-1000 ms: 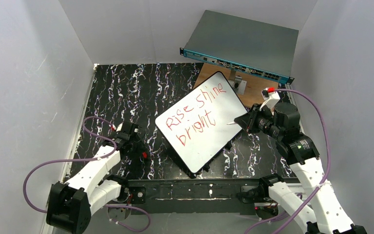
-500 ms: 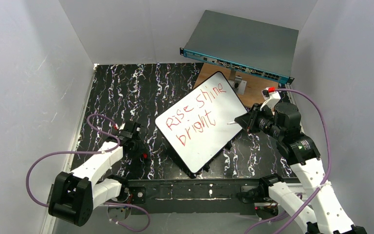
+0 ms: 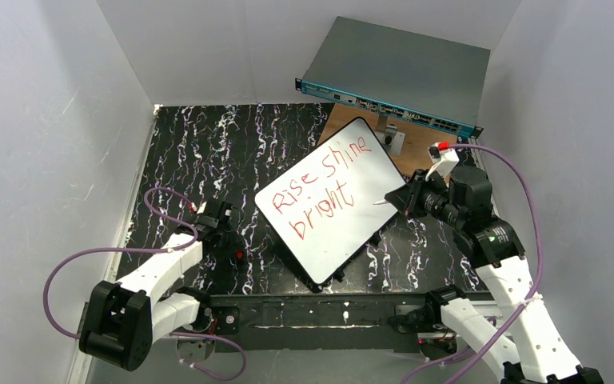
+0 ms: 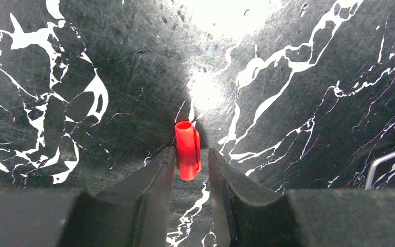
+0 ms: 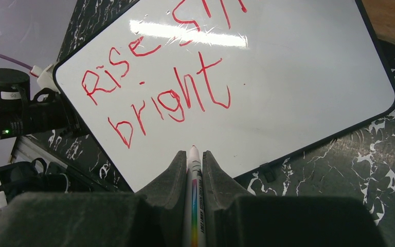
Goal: Write a sentence on the whiteboard
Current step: Pick up the pen cap from the center of the board.
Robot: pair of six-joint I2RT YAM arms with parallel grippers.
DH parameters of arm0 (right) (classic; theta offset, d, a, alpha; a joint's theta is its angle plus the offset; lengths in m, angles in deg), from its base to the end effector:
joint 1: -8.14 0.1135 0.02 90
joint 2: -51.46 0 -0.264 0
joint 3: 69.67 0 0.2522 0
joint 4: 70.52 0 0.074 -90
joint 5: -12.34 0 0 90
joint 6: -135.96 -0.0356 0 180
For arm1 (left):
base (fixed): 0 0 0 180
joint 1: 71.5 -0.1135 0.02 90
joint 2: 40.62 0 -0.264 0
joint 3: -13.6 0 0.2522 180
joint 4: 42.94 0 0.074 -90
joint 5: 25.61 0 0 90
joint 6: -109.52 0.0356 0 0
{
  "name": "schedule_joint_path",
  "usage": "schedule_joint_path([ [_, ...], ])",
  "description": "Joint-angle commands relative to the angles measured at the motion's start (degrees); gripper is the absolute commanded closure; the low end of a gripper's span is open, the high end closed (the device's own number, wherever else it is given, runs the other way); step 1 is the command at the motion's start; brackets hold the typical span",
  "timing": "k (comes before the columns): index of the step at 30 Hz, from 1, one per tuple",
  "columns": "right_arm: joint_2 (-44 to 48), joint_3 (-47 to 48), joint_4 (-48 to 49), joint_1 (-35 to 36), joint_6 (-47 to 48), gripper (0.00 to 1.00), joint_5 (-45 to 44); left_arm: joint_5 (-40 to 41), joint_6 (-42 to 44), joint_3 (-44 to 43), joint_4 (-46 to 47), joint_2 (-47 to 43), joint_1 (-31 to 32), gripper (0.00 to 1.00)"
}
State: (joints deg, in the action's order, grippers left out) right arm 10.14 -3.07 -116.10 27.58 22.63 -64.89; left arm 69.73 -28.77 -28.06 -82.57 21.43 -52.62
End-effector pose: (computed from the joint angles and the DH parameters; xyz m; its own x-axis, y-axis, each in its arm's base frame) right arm 0.1405 0.0579 0.3578 -0.5064 0.2309 -0.8308 -0.3480 0.8268 0.4418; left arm 0.1783 -0.0575 0.1640 -0.7530 -0.5280 -0.3927 -0.4268 0.8461 -0.3194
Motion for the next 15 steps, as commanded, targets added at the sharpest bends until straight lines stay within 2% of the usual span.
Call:
schedule_joint_path([
  [1, -0.73, 3.29, 1.31, -0.34, 1.18, 0.99, 0.62, -0.13, -0.7, 1.91, -0.32, 1.76, 0.24, 0.71],
  [7, -1.21, 4.48, 1.22, -0.35, 1.78, 0.99, 0.24, -1.72, 0.5, 1.11, 1.46, 4.79, 0.34, 0.83],
  [11, -0.42, 3.93, 1.3, -0.33, 1.75, 0.99, -0.11, -2.8, 2.27, -0.03, 1.91, 6.59, 0.32, 0.99],
  [15, 0.31, 3.15, 1.75, -0.28, 1.27, 0.99, -0.19, -3.83, 4.74, -1.92, 1.1, 7.0, 0.22, 1.0],
])
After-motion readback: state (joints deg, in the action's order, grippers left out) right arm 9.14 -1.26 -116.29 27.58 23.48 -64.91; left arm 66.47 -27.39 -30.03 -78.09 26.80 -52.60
